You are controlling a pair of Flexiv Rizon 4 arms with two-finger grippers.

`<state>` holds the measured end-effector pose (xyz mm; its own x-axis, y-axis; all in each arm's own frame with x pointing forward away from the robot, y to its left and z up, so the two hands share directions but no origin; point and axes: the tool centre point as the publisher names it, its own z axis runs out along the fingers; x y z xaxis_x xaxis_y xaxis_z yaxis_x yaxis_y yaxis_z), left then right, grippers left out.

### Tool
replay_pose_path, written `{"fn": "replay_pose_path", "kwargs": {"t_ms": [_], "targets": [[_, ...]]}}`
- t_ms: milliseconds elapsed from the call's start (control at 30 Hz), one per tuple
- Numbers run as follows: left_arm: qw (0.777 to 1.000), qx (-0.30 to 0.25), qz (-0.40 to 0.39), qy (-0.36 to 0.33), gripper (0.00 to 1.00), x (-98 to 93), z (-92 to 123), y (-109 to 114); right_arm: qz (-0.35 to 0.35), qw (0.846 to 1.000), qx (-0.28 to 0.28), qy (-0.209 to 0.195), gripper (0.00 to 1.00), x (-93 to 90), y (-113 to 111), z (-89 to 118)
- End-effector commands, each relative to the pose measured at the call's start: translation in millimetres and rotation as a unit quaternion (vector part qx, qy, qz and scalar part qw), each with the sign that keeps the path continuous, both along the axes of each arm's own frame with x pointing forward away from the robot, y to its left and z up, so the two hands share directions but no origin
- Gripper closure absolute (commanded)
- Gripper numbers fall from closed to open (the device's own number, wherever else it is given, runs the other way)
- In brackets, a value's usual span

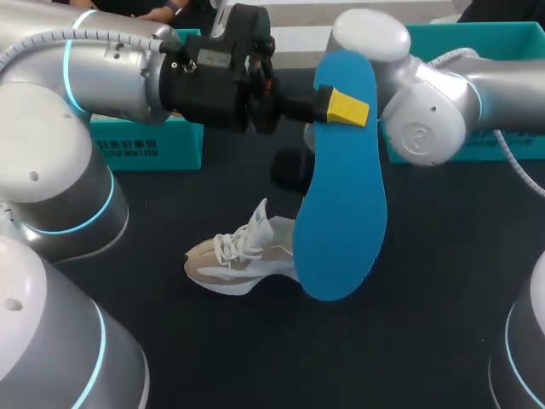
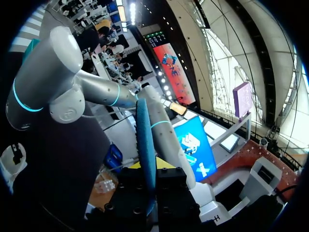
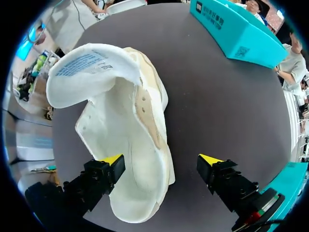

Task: Take the shoe out of the shoebox, open the shoe tongue, remove and reinsert the insole, then place the shoe into the shoebox

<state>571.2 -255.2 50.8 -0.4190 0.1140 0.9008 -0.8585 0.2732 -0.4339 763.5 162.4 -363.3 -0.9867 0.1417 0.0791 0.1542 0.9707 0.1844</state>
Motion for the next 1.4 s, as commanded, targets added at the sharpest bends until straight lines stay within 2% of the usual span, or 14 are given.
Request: {"fn": "replay_pose_path", "kwargs": {"t_ms": [33, 100, 133, 200, 233, 533, 800, 867, 1000, 1167, 1200, 1233, 1267, 1400], "targets": [[1.000, 0.001, 0.001, 0.000, 1.00, -0.7, -1, 0, 0.004, 1.000, 0.000, 0.020, 0.04, 3.1, 6, -14], [1.000, 0.001, 0.001, 0.000, 1.00, -0.7, -1, 0, -0.003, 1.000, 0.005, 0.025, 0.53, 1.7, 7, -19], [1.000, 0.001, 0.001, 0.000, 1.00, -0.7, -1, 0, -0.003, 1.000, 0.006, 0.025, 0.63, 0.5, 7, -21], [1.000, 0.001, 0.001, 0.000, 1.00, -0.7, -1, 0, -0.010, 0.999, 0.005, 0.030, 0.96, -1.7, 7, -22], [1.000, 0.001, 0.001, 0.000, 1.00, -0.7, -1, 0, -0.010, 1.000, 0.006, 0.028, 1.00, -2.7, 7, -22], [1.000, 0.001, 0.001, 0.000, 1.00, -0.7, -1, 0, -0.020, 0.999, 0.009, 0.042, 1.00, -10.5, 7, -25], [1.000, 0.001, 0.001, 0.000, 1.00, -0.7, -1, 0, -0.020, 0.998, 0.012, 0.056, 1.00, -6.8, 4, -22], [1.000, 0.001, 0.001, 0.000, 1.00, -0.7, -1, 0, -0.038, 0.997, 0.024, 0.067, 1.00, -6.2, 2, -18], [1.000, 0.001, 0.001, 0.000, 1.00, -0.7, -1, 0, -0.085, 0.994, 0.041, 0.055, 1.00, -10.5, -1, 2], [1.000, 0.001, 0.001, 0.000, 1.00, -0.7, -1, 0, -0.193, 0.976, 0.061, 0.079, 1.00, -23.4, -10, 32], [1.000, 0.001, 0.001, 0.000, 1.00, -0.7, -1, 0, -0.221, 0.968, 0.068, 0.102, 1.00, -25.9, -12, 35], [1.000, 0.001, 0.001, 0.000, 1.00, -0.7, -1, 0, -0.241, 0.963, 0.075, 0.097, 1.00, -28.5, -12, 39], [1.000, 0.001, 0.001, 0.000, 1.00, -0.7, -1, 0, -0.265, 0.953, 0.077, 0.121, 1.00, -30.6, -13, 41], [1.000, 0.001, 0.001, 0.000, 1.00, -0.7, -1, 0, -0.310, 0.934, 0.111, 0.141, 1.00, -31.0, -10, 45]]}}
